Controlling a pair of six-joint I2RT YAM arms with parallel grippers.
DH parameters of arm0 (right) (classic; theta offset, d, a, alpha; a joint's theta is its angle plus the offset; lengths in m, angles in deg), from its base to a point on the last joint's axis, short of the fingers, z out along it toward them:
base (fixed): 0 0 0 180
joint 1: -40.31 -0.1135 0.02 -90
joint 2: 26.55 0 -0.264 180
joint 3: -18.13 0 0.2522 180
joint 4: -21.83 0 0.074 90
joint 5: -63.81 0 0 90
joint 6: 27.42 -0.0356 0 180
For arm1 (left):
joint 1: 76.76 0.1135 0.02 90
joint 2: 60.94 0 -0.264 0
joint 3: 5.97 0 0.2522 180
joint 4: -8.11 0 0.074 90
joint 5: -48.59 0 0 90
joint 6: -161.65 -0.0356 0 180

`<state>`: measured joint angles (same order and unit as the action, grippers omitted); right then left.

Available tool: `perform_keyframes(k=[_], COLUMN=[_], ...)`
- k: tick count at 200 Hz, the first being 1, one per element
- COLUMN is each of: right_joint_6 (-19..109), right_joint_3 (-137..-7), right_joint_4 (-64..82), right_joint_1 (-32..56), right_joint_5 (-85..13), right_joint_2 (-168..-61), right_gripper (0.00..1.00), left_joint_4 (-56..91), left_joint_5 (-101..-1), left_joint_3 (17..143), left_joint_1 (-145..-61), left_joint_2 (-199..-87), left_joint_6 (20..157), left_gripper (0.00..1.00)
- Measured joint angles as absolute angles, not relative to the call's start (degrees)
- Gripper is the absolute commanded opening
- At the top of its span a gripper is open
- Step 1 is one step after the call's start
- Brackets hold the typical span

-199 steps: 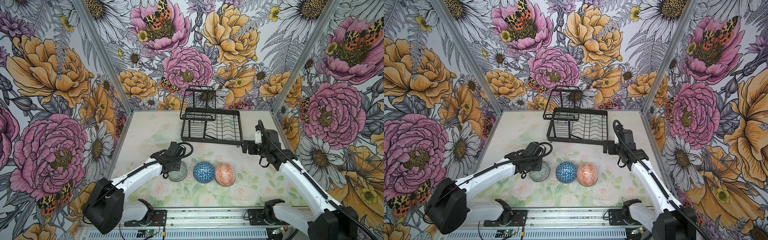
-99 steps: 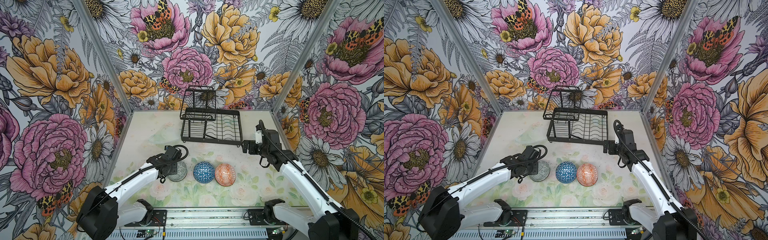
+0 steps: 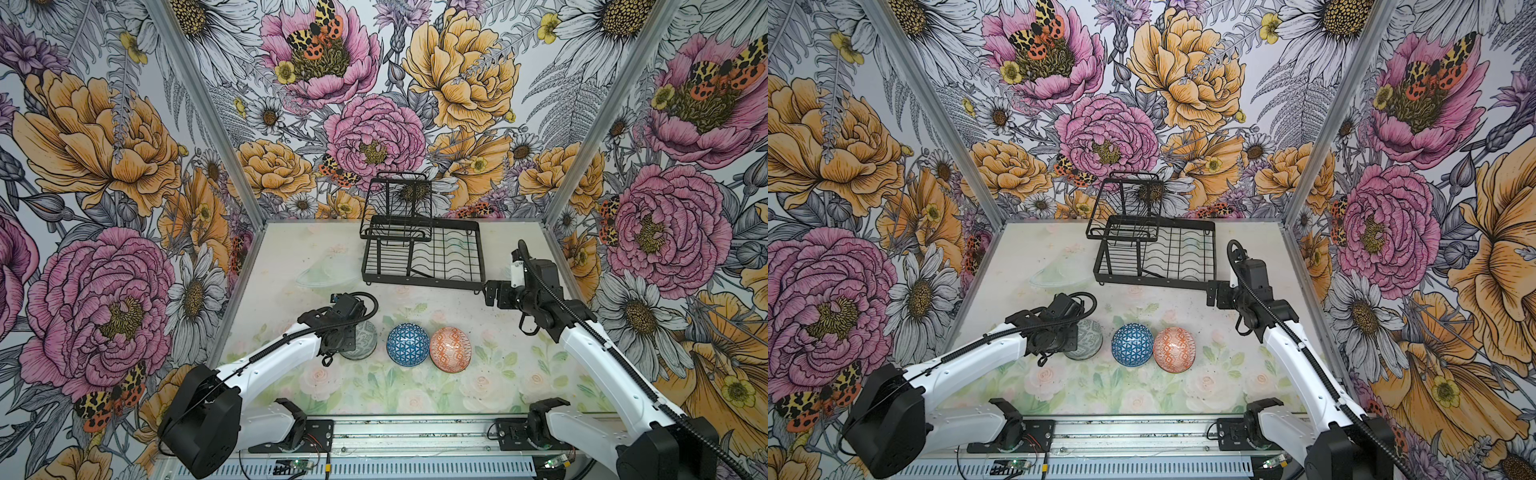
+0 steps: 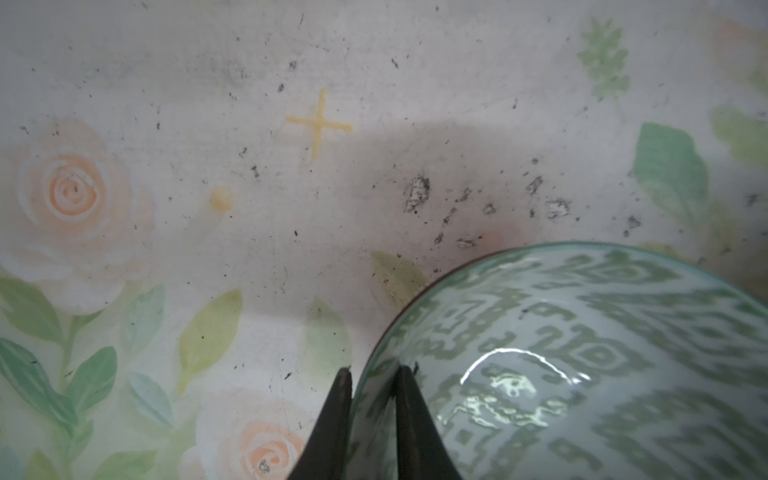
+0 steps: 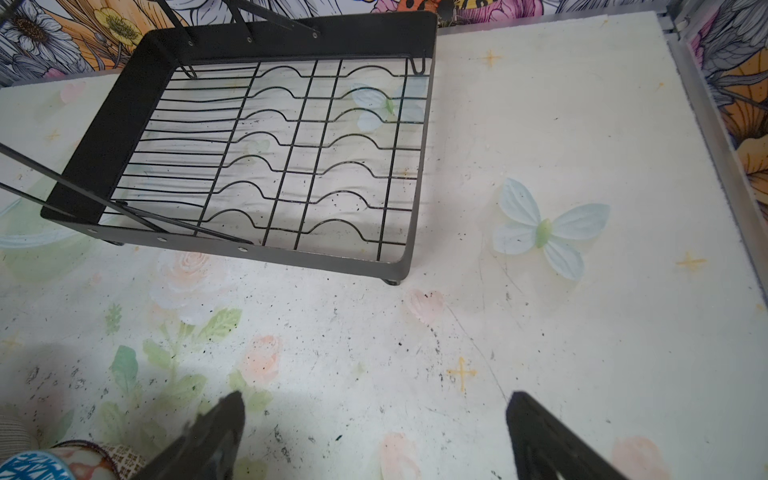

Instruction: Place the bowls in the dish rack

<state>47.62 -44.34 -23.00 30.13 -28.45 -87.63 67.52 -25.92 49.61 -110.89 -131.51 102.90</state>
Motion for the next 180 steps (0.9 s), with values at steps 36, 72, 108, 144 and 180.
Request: perform_keyframes(k=[36,72,108,144,180], right_joint_6=[47.62,47.62,47.62,47.62,47.62], right_joint_3=[-44.34,-44.34,-44.34,-44.34,-44.34], right_joint_4=[-23.00,-23.00,-23.00,-23.00,-22.98], right_joint_1=[30.13,30.13,30.13,30.13,30.13], right_joint_5=[-28.45,-28.45,-28.45,-28.45,-28.49], right_joint_2=[-87.63,-87.63,-87.63,-87.63,-87.63], right_gripper=[0.99,0.99,0.99,1.00,0.99], left_joint_4=[67.55,67.79,69.08,70.52,72.38], left_joint_5=[-25.84,-25.81,-25.55,-25.55,-25.25], left_joint_3=[50.12,50.47,50.55,50.55,50.53], left_joint_1=[-110.89,-111.26,-112.55,-113.71,-114.41], left_joint_2=[-131.86,-131.75,-130.81,-129.89,-129.81], left_joint_6=[103.25,103.40,105.00,106.39,107.62], left_gripper=[0.09,0.09,0.11,0.14,0.18])
